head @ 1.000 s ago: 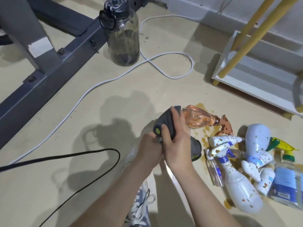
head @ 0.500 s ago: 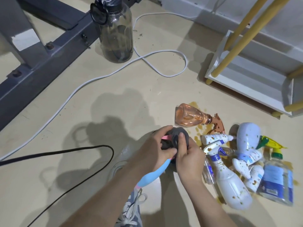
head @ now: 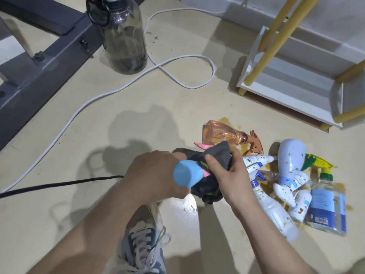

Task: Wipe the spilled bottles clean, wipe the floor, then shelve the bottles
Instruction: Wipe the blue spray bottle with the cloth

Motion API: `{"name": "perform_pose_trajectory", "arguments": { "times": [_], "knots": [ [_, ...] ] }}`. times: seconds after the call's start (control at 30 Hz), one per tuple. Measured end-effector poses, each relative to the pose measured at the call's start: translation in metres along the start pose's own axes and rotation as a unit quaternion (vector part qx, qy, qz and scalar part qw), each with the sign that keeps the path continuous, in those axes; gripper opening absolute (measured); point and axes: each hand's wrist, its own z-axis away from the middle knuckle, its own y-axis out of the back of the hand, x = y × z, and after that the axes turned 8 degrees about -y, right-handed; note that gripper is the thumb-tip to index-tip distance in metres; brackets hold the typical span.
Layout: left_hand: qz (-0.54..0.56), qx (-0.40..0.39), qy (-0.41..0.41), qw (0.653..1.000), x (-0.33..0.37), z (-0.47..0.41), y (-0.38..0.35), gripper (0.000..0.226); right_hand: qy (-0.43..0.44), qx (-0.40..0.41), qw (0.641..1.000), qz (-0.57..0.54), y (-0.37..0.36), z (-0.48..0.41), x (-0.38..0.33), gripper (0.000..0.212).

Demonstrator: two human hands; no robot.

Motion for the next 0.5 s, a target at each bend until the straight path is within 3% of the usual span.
{"name": "perform_pose_trajectory", "arguments": {
  "times": [0.1,0.2,0.3,0.37,0.43,0.5],
  "knots": [
    [-0.013,0.006,-0.023,1.000,0.004,0.002,-0.004,0.045,0.047,0.072,0.987,0.133,0.003,-0.009,-0.013,0.030],
    [-0.035,0.020,-0.034,0.999,0.014,0.000,-0.009,0.041,0.076,0.148,0.967,0.192,0.007,-0.026,-0.021,0.053],
    [-0.001,-0.001,0.000,1.000,0.014,-0.003,-0.010,0.039,0.005,0.131,0.990,0.047,0.007,-0.031,-0.019,0.055],
    [0.032,-0.007,0.024,0.999,0.016,-0.004,-0.012,0.042,-0.044,0.113,0.990,-0.070,0.001,-0.026,-0.016,0.045],
    [0.063,-0.001,0.047,0.997,0.019,-0.005,-0.013,0.046,-0.019,0.095,0.992,-0.084,-0.006,-0.020,-0.009,0.020],
    [0.054,0.002,0.059,0.997,0.023,-0.005,-0.014,0.048,-0.019,0.082,0.989,-0.121,-0.011,-0.010,-0.004,0.015]
  ]
}}
